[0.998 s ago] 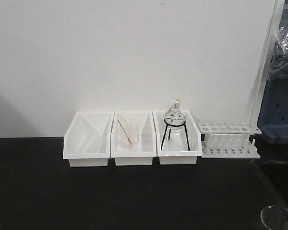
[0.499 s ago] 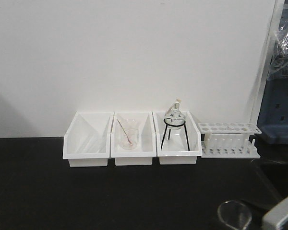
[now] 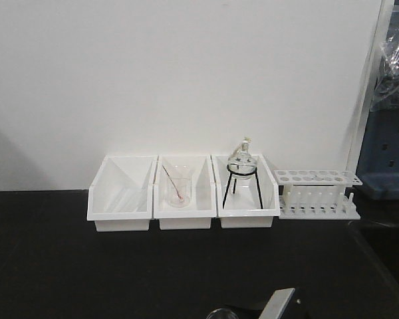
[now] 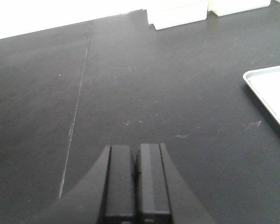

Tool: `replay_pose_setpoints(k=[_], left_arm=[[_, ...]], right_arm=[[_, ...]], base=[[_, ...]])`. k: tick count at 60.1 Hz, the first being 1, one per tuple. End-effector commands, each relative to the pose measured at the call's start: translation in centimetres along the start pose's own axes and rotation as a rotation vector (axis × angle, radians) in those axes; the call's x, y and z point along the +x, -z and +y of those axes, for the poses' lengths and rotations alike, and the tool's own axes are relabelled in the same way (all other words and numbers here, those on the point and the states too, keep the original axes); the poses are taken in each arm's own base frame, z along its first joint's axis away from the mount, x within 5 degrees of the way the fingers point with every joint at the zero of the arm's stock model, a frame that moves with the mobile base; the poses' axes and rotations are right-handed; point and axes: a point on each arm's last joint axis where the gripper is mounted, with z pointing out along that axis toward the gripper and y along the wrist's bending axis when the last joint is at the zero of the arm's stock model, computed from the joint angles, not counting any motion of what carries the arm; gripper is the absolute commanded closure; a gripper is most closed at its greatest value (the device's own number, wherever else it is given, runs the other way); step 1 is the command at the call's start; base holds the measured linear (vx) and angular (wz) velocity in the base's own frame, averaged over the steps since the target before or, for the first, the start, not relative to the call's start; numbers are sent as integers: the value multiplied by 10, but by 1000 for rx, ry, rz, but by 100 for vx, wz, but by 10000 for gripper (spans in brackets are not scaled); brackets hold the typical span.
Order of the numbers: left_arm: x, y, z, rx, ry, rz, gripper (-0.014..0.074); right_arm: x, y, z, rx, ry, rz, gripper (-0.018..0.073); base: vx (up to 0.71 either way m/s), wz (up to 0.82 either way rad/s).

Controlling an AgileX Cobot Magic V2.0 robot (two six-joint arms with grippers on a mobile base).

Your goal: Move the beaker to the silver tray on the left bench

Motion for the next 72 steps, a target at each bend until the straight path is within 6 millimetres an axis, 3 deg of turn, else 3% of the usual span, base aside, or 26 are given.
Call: replay_pose_setpoints(k=[1, 13, 34, 43, 65, 72], left_arm=[[-2, -2, -1, 7, 0, -71, 595], [-2, -2, -1, 7, 0, -71, 595], [-2, -2, -1, 7, 0, -71, 595], [-2, -2, -1, 7, 0, -71, 595], [-2, -2, -1, 7, 0, -71, 595], [-2, -2, -1, 7, 0, -71, 595]], right_arm=[[-10, -12, -4, -45, 20, -117, 570], [13, -31, -9, -111, 11, -71, 570], [29, -40, -13, -97, -33, -59, 522], [29, -40, -13, -100, -31, -58, 421], [29, -40, -13, -100, -33, -60, -18], [27, -39, -13, -103, -35, -81, -88]], base=[[0, 0], [0, 0], [0, 0], [0, 0], [0, 0], [0, 0]])
